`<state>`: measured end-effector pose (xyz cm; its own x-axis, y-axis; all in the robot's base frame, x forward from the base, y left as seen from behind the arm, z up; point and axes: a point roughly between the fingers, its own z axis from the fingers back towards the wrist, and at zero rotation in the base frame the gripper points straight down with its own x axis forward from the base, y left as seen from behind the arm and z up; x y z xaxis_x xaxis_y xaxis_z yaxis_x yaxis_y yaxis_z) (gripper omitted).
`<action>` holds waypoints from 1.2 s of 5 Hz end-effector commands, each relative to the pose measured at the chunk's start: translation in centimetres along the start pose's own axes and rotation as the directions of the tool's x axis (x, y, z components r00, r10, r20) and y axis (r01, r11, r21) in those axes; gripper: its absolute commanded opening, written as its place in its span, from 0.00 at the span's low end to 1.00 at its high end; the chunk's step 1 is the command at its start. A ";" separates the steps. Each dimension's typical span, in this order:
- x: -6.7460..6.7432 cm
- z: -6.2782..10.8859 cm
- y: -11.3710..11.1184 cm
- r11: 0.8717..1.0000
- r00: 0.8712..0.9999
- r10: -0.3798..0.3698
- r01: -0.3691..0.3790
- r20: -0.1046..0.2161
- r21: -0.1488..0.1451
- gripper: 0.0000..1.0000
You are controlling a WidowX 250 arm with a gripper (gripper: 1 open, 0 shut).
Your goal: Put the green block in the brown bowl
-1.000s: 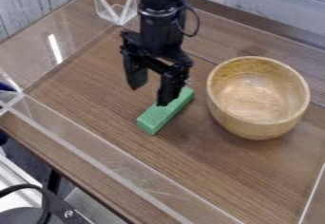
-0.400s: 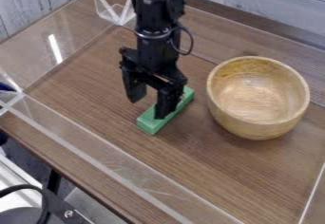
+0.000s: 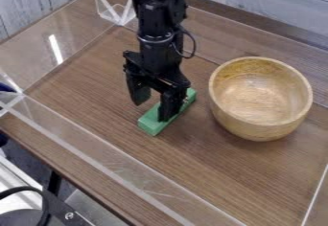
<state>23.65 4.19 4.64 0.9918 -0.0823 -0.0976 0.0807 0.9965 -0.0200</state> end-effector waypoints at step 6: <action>0.7 2.0 0.0 1.000 0.995 0.012 -0.009 0.096 -0.027 1.00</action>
<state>23.61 3.82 4.96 0.9948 -0.0769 -0.0667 0.0728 0.9954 -0.0620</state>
